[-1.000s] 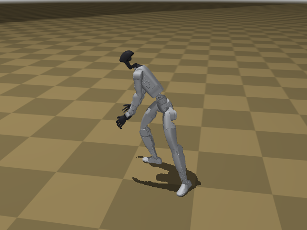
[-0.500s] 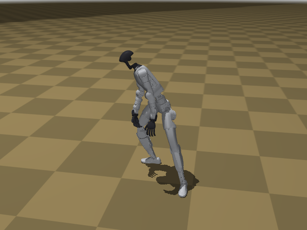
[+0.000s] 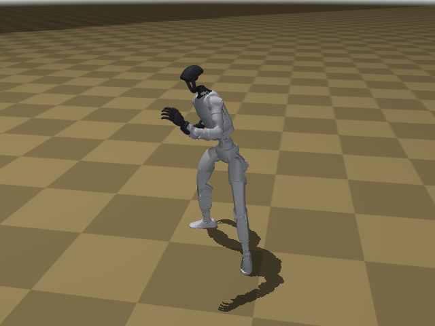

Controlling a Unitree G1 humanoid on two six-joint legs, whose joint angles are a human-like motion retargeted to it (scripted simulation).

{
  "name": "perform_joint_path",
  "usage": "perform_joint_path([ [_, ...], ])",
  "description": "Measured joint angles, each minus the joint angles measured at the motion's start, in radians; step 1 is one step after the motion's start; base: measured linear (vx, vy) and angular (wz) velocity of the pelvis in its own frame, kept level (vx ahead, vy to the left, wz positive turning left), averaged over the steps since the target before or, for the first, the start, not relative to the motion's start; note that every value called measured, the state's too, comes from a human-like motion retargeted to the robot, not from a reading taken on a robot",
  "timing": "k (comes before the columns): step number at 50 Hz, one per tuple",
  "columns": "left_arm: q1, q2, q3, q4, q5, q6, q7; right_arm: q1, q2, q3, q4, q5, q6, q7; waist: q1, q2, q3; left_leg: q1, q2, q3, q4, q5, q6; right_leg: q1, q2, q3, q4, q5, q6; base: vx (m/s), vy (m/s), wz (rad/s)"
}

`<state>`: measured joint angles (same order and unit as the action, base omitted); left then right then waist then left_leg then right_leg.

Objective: Kungfu

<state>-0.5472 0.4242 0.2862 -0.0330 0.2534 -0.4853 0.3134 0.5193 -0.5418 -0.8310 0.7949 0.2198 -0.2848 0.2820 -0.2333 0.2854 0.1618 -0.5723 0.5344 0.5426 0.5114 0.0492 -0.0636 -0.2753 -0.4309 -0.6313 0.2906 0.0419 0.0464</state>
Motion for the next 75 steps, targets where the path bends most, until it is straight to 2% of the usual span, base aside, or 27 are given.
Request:
perform_joint_path([
  [3, -0.043, 0.027, 0.018, -0.064, -0.109, -0.018, -0.075, -0.060, 0.085, 0.096, 0.024, 0.051, -0.091, -0.072, 0.034, 0.001, -0.046, -0.030, -0.042, -0.038, 0.075, -0.082, -0.005, 0.104, -0.006, -0.054, -0.124, 0.088, 0.018, 0.47, 0.66, 0.73],
  [5, -0.078, 0.018, 0.013, -0.087, -0.161, -0.013, -0.125, -0.149, 0.145, 0.229, 0.070, 0.063, -0.069, -0.053, 0.059, -0.004, -0.071, -0.038, -0.070, -0.048, 0.117, -0.132, 0.001, 0.175, -0.004, -0.119, -0.204, 0.130, 0.044, 0.40, 0.67, 0.64],
  [8, -0.117, 0.003, 0.000, -0.101, -0.217, -0.030, -0.199, -0.379, 0.288, 0.445, 0.196, 0.010, 0.069, 0.115, 0.085, -0.022, -0.088, -0.048, -0.107, -0.063, 0.180, -0.189, 0.014, 0.242, 0.001, -0.119, -0.293, 0.185, 0.083, 0.32, 0.71, 0.65],
  [10, -0.136, -0.017, -0.011, -0.107, -0.253, -0.051, -0.234, -0.552, 0.383, 0.603, 0.296, 0.017, 0.192, 0.288, 0.109, -0.019, -0.095, -0.057, -0.125, -0.078, 0.212, -0.222, 0.026, 0.272, 0.012, -0.104, -0.331, 0.214, 0.058, 0.17, 0.43, 0.56],
  [11, -0.146, -0.025, -0.013, -0.107, -0.267, -0.065, -0.242, -0.638, 0.414, 0.705, 0.315, 0.105, 0.240, 0.374, 0.138, -0.016, -0.099, -0.065, -0.120, -0.080, 0.235, -0.241, 0.028, 0.283, 0.012, -0.137, -0.342, 0.225, 0.050, 0.17, 0.51, 0.20],
  [12, -0.153, -0.032, -0.015, -0.107, -0.277, -0.077, -0.246, -0.714, 0.449, 0.790, 0.324, 0.178, 0.270, 0.442, 0.167, -0.016, -0.104, -0.072, -0.118, -0.078, 0.255, -0.258, 0.030, 0.290, 0.008, -0.164, -0.349, 0.235, 0.044, 0.14, 0.47, -0.02],
  [14, -0.152, -0.039, -0.011, -0.109, -0.277, -0.096, -0.239, -0.820, 0.524, 0.870, 0.291, 0.243, 0.261, 0.499, 0.220, -0.026, -0.118, -0.078, -0.123, -0.066, 0.279, -0.284, 0.036, 0.288, -0.009, -0.177, -0.343, 0.250, 0.029, 0.09, 0.28, 0.03],
  [20, -0.099, -0.021, 0.009, -0.112, -0.223, -0.109, -0.210, -1.046, 0.558, 0.974, 0.252, 0.237, 0.252, 0.591, 0.258, -0.029, -0.131, -0.120, -0.121, -0.113, 0.332, -0.314, 0.060, 0.292, 0.006, -0.138, -0.307, 0.280, -0.088, 0.08, 0.11, 0.31],
  [25, -0.012, -0.017, 0.065, -0.111, -0.248, -0.113, -0.219, -1.080, 0.563, 0.987, 0.189, 0.276, 0.236, 0.571, 0.250, -0.047, -0.129, -0.141, -0.123, -0.139, 0.356, -0.306, 0.083, 0.281, 0.010, -0.079, -0.266, 0.275, -0.105, 0.04, -0.06, 0.16],
  [30, 0.198, -0.029, 0.192, -0.105, -0.282, -0.113, -0.229, -1.077, 0.546, 0.999, 0.103, 0.387, 0.241, 0.499, 0.230, -0.066, -0.128, -0.133, -0.108, -0.133, 0.352, -0.293, 0.085, 0.256, 0.013, -0.023, -0.234, 0.240, -0.052, -0.05, -0.16, -0.13],
  [35, 0.484, -0.157, 0.353, -0.045, -0.355, -0.099, -0.307, -1.066, 0.470, 0.999, -0.061, 0.394, 0.211, 0.447, 0.188, -0.088, -0.123, -0.098, -0.099, -0.116, 0.295, -0.257, 0.063, 0.230, 0.009, 0.022, -0.202, 0.185, 0.049, -0.16, -0.28, -0.17],
  [39, 0.656, -0.314, 0.445, 0.137, -0.383, -0.067, -0.350, -1.064, 0.362, 0.972, -0.243, 0.396, 0.173, 0.414, 0.149, -0.101, -0.125, -0.041, -0.086, -0.096, 0.203, -0.203, 0.033, 0.199, 0.010, 0.043, -0.161, 0.141, 0.116, -0.23, -0.38, -0.29],
  [43, 0.737, -0.427, 0.498, 0.481, -0.359, -0.012, -0.436, -1.078, 0.232, 0.922, -0.435, 0.442, 0.125, 0.343, 0.111, -0.099, -0.125, 0.041, -0.052, -0.071, 0.067, -0.124, -0.004, 0.146, 0.034, 0.089, -0.084, 0.074, 0.139, -0.28, -0.49, -0.41],
  [46, 0.768, -0.432, 0.507, 0.819, -0.393, 0.052, -0.538, -1.094, 0.145, 0.877, -0.569, 0.484, 0.072, 0.273, 0.073, -0.100, -0.129, 0.109, -0.011, -0.050, -0.045, -0.055, -0.056, 0.101, 0.068, 0.125, -0.018, -0.011, 0.150, -0.30, -0.66, -0.55],
  [50, 0.752, -0.380, 0.421, 1.169, -0.594, 0.160, -0.692, -1.093, 0.019, 0.787, -0.730, 0.531, -0.029, 0.149, 0.022, -0.121, -0.146, 0.194, 0.040, -0.025, -0.199, 0.072, -0.106, 0.041, 0.108, 0.156, 0.086, -0.139, 0.174, -0.19, -0.72, -0.47],
  [52, 0.681, -0.383, 0.341, 1.216, -0.684, 0.140, -0.638, -1.067, -0.069, 0.696, -0.801, 0.544, -0.099, 0.070, 0.005, -0.133, -0.146, 0.238, 0.065, -0.019, -0.293, 0.156, -0.123, 0.019, 0.126, 0.129, 0.158, -0.209, 0.170, -0.23, -0.81, -0.31],
  [55, 0.535, -0.411, 0.254, 1.217, -0.737, 0.119, -0.600, -1.005, -0.185, 0.563, -0.885, 0.555, -0.180, -0.045, -0.031, -0.140, -0.136, 0.271, 0.078, -0.022, -0.398, 0.255, -0.116, 0.009, 0.145, 0.089, 0.234, -0.286, 0.165, -0.26, -0.67, 0.17],
  [58, 0.356, -0.460, 0.132, 1.155, -0.892, 0.262, -0.800, -0.886, -0.310, 0.359, -1.006, 0.604, -0.263, -0.172, -0.079, -0.154, -0.117, 0.286, 0.073, 0.050, -0.494, 0.366, -0.082, -0.001, 0.150, 0.052, 0.301, -0.365, 0.168, -0.26, -0.56, 0.57],
  [60, 0.264, -0.499, 0.018, 1.070, -1.083, 0.365, -0.969, -0.799, -0.363, 0.198, -1.108, 0.633, -0.294, -0.237, -0.119, -0.156, -0.100, 0.290, 0.084, 0.111, -0.527, 0.396, -0.099, -0.010, 0.152, 0.027, 0.344, -0.418, 0.179, -0.22, -0.37, 0.68],
  [63, 0.162, -0.544, -0.097, 0.942, -1.273, 0.446, -1.081, -0.689, -0.422, -0.013, -1.246, 0.600, -0.328, -0.302, -0.182, -0.141, -0.085, 0.252, 0.116, 0.141, -0.514, 0.430, -0.092, -0.009, 0.154, -0.028, 0.381, -0.474, 0.191, -0.19, -0.34, 0.57],
  [65, 0.108, -0.560, -0.178, 0.869, -1.301, 0.455, -1.101, -0.624, -0.447, -0.133, -1.319, 0.506, -0.336, -0.359, -0.190, -0.142, -0.080, 0.250, 0.128, 0.174, -0.500, 0.451, -0.085, -0.014, 0.150, -0.038, 0.402, -0.496, 0.190, -0.17, -0.26, 0.00],
  [68, 0.070, -0.561, -0.286, 0.771, -1.269, 0.419, -1.079, -0.560, -0.474, -0.236, -1.387, 0.286, -0.342, -0.500, -0.169, -0.149, -0.088, 0.291, 0.123, 0.248, -0.496, 0.460, -0.063, -0.037, 0.138, -0.005, 0.427, -0.495, 0.161, -0.11, -0.18, -0.47],
  [72, 0.051, -0.531, -0.343, 0.678, -1.234, 0.391, -1.054, -0.511, -0.516, -0.244, -1.413, 0.066, -0.354, -0.680, -0.199, -0.142, -0.085, 0.349, 0.107, 0.392, -0.508, 0.461, -0.027, -0.049, 0.133, 0.034, 0.431, -0.468, 0.126, 0.00, -0.03, -0.20],
  [75, 0.041, -0.497, -0.355, 0.637, -1.202, 0.390, -1.053, -0.473, -0.530, -0.234, -1.401, 0.037, -0.362, -0.672, -0.234, -0.133, -0.081, 0.365, 0.081, 0.460, -0.525, 0.454, 0.013, -0.046, 0.124, 0.044, 0.418, -0.454, 0.127, 0.00, 0.00, 0.00],
])
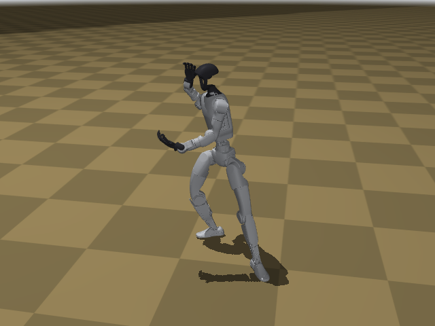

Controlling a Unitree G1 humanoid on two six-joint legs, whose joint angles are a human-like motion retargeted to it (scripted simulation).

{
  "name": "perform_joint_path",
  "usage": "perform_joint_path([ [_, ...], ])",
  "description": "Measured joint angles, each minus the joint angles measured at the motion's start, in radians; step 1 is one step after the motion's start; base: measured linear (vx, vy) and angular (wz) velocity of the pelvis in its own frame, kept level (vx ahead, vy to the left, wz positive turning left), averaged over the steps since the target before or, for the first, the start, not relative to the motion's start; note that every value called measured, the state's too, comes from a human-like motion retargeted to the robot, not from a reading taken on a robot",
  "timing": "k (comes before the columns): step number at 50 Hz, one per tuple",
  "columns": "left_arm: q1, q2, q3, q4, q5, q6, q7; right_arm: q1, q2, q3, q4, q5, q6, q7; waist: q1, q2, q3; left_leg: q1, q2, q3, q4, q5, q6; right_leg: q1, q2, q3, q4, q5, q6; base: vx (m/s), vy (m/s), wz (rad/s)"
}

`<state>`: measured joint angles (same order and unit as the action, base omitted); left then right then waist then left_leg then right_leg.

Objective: Kungfu

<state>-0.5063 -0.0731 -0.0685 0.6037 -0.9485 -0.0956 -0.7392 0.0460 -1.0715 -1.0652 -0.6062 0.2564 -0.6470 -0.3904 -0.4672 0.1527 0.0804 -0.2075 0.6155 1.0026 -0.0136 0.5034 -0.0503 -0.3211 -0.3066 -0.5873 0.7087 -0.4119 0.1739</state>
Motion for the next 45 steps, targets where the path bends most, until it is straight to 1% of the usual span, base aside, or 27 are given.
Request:
perform_joint_path([
  [2, -0.003, 0.025, -0.002, -0.018, 0.036, -0.011, 0.009, 0.027, -0.003, -0.013, 0.018, 0.023, 0.001, 0.047, -0.009, 0.004, 0.001, 0.010, -0.013, 0.010, -0.009, -0.006, 0.006, 0.001, -0.006, 0.012, -0.004, 0.011, 0.001, 0.06, 0.03, 0.04],
  [5, -0.003, 0.057, 0.002, -0.044, 0.094, -0.034, 0.028, 0.068, -0.001, -0.047, 0.046, 0.058, -0.003, 0.084, -0.006, 0.009, -0.002, 0.024, -0.027, -0.017, -0.012, -0.031, -0.006, -0.004, -0.014, 0.037, -0.006, 0.032, 0.003, 0.09, 0.07, -0.09],
  [10, -0.003, 0.116, 0.036, -0.089, 0.132, -0.055, 0.068, 0.146, 0.018, -0.120, 0.084, 0.031, -0.006, 0.092, -0.019, 0.020, 0.006, 0.042, -0.050, -0.021, -0.017, -0.067, -0.026, 0.001, -0.016, 0.080, -0.034, 0.084, 0.014, 0.11, 0.13, 0.04],
  [15, -0.024, 0.192, 0.087, -0.141, 0.149, -0.090, 0.129, 0.213, 0.035, -0.178, 0.103, -0.028, -0.002, 0.089, -0.037, 0.026, 0.010, 0.041, -0.068, -0.058, -0.012, -0.096, -0.043, 0.029, -0.017, 0.103, -0.095, 0.145, 0.021, 0.10, 0.15, 0.23],
  [19, -0.062, 0.246, 0.113, -0.164, 0.164, -0.112, 0.166, 0.234, 0.033, -0.210, 0.103, -0.037, 0.005, 0.075, -0.023, 0.021, 0.003, 0.043, -0.085, -0.062, -0.007, -0.117, -0.042, 0.045, -0.016, 0.121, -0.150, 0.181, 0.016, 0.11, 0.17, 0.04],
  [24, -0.088, 0.280, 0.149, -0.165, 0.195, -0.127, 0.166, 0.240, 0.028, -0.219, 0.105, -0.033, 0.009, 0.072, -0.010, 0.007, -0.001, 0.047, -0.103, -0.046, -0.006, -0.137, -0.035, 0.066, -0.021, 0.119, -0.222, 0.223, 0.011, 0.10, 0.15, -0.12],
  [29, -0.070, 0.296, 0.173, -0.087, 0.319, -0.144, 0.149, 0.268, 0.064, -0.212, 0.155, -0.034, 0.016, 0.096, 0.008, 0.001, 0.006, 0.032, -0.127, -0.028, -0.010, -0.151, -0.017, 0.098, -0.030, 0.091, -0.301, 0.279, 0.004, 0.08, 0.20, 0.11],
  [32, -0.034, 0.314, 0.188, 0.008, 0.463, -0.157, 0.122, 0.282, 0.107, -0.158, 0.217, -0.012, 0.020, 0.136, 0.020, 0.000, 0.012, 0.001, -0.138, -0.051, 0.015, -0.173, -0.007, 0.125, -0.035, 0.076, -0.352, 0.317, 0.001, 0.08, 0.25, 0.49],
  [35, 0.019, 0.350, 0.206, 0.129, 0.652, -0.182, 0.109, 0.275, 0.160, -0.061, 0.309, 0.031, 0.020, 0.218, 0.021, 0.004, 0.017, -0.057, -0.143, -0.095, 0.074, -0.206, 0.012, 0.157, -0.042, 0.050, -0.400, 0.352, 0.002, 0.12, 0.32, 0.88],
  [38, 0.103, 0.390, 0.232, 0.230, 0.864, -0.216, 0.129, 0.256, 0.220, 0.072, 0.439, 0.077, 0.026, 0.342, 0.045, 0.008, 0.014, -0.127, -0.152, -0.175, 0.157, -0.255, 0.030, 0.192, -0.049, 0.033, -0.440, 0.377, 0.008, 0.16, 0.32, 1.00],
  [41, 0.210, 0.422, 0.274, 0.310, 1.060, -0.240, 0.168, 0.227, 0.285, 0.217, 0.605, 0.123, 0.047, 0.494, 0.088, 0.010, 0.002, -0.196, -0.167, -0.251, 0.240, -0.304, 0.039, 0.224, -0.054, 0.022, -0.464, 0.392, 0.031, 0.19, 0.29, 1.07],
  [43, 0.285, 0.434, 0.305, 0.360, 1.197, -0.236, 0.201, 0.208, 0.333, 0.325, 0.727, 0.159, 0.062, 0.603, 0.120, 0.012, -0.007, -0.247, -0.177, -0.310, 0.296, -0.331, 0.042, 0.249, -0.053, 0.022, -0.474, 0.390, 0.054, 0.25, 0.36, 1.33],
  [45, 0.361, 0.434, 0.332, 0.405, 1.333, -0.220, 0.248, 0.190, 0.394, 0.435, 0.847, 0.193, 0.099, 0.691, 0.151, 0.020, -0.015, -0.297, -0.196, -0.371, 0.338, -0.350, 0.051, 0.280, -0.038, 0.021, -0.483, 0.384, 0.073, 0.19, 0.31, 1.68],
])
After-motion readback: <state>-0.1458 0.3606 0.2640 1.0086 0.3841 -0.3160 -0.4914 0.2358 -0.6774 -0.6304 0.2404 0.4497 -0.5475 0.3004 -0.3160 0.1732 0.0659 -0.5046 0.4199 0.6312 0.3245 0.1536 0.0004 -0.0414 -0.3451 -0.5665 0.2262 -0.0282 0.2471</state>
